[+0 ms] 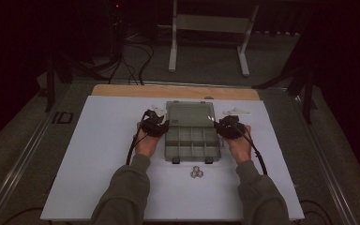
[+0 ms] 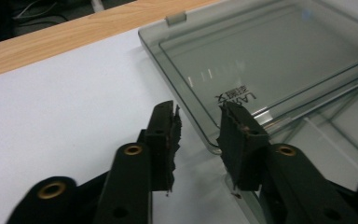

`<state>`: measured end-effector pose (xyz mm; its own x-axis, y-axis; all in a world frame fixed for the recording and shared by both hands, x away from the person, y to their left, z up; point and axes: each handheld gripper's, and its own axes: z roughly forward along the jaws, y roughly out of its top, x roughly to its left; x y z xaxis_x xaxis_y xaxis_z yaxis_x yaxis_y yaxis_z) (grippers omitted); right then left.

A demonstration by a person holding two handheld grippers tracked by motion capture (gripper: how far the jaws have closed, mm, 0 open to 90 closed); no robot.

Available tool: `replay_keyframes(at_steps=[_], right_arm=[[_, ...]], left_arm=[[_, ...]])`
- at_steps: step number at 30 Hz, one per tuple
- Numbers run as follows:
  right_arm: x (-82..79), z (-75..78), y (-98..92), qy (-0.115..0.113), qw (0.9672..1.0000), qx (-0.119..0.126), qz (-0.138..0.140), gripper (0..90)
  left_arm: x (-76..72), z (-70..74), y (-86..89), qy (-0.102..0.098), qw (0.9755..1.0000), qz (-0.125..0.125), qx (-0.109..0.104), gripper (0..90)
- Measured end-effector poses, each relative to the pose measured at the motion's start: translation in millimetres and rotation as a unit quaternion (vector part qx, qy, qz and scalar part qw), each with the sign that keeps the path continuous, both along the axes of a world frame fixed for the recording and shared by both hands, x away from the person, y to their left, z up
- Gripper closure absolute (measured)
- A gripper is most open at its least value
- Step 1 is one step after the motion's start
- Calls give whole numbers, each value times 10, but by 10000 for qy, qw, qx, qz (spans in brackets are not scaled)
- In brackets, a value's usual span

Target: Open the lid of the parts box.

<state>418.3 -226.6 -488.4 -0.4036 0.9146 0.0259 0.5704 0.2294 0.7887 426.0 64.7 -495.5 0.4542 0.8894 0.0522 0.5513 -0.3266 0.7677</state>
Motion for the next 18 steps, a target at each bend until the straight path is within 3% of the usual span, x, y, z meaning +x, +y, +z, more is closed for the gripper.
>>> replay_keyframes(at_steps=[5, 8, 14, 18], right_arm=[[-61, -5, -31, 88, 9997, 91, 190, 568], [-101, 1, -63, 195, 9991, 267, 264, 498], [-215, 76, -46, 120, 9981, 246, 552, 398], [-283, 128, -15, 118, 9968, 312, 733, 358]], left_arm=[[-51, 57, 40, -20, 9998, -90, -164, 548], [-94, 91, 68, -21, 9993, -186, -326, 515], [-180, 121, 95, 31, 9989, -273, -379, 427], [-245, 141, 108, 23, 9988, -266, -399, 309]])
